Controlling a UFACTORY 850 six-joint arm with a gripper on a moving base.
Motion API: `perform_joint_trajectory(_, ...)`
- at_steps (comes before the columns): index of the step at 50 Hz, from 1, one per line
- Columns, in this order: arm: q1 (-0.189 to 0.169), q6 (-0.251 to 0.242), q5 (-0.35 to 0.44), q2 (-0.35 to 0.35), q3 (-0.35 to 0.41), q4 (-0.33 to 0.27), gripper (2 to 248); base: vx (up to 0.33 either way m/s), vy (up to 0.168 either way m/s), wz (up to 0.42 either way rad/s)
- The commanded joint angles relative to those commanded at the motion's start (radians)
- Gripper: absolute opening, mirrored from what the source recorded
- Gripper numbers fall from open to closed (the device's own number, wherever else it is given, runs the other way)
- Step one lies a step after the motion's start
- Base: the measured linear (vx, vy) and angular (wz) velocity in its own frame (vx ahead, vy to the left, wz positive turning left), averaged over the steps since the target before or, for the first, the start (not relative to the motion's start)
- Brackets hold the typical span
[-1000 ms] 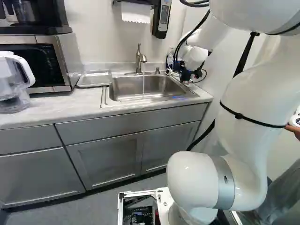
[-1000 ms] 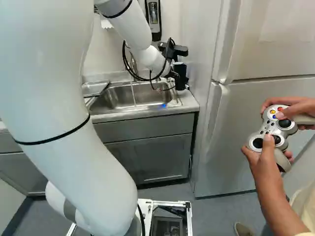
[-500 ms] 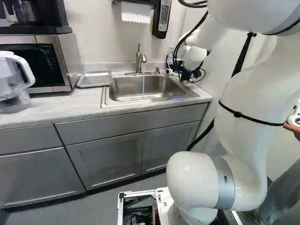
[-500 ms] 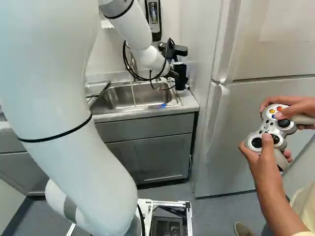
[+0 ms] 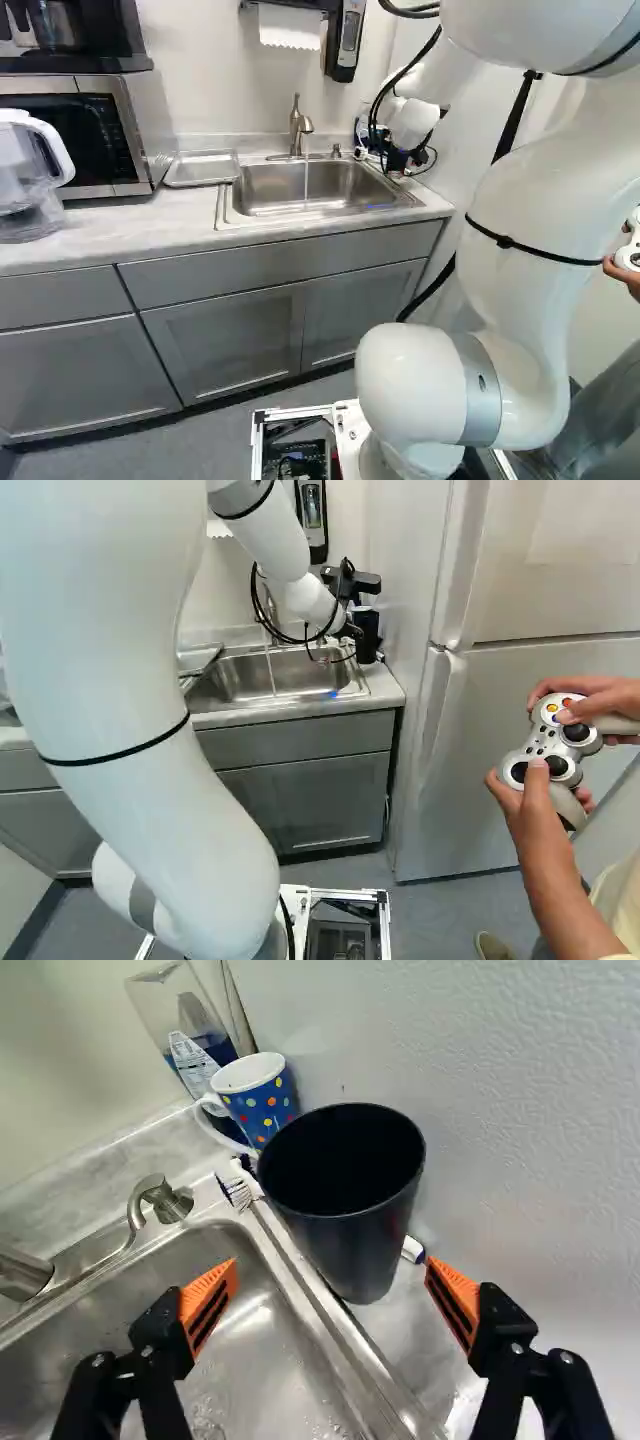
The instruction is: Rinse the cup and place it in the tray
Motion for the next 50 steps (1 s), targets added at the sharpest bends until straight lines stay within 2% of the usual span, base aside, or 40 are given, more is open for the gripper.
perform_joint_trajectory(32,0.001,0.0,0.067,0.0,0.0,0.0,247,0.0,0.0,0.0)
perform_joint_trajectory(50,0.014,0.0,0.1,0.007,0.008,0.0,247,0.0,0.0,0.0)
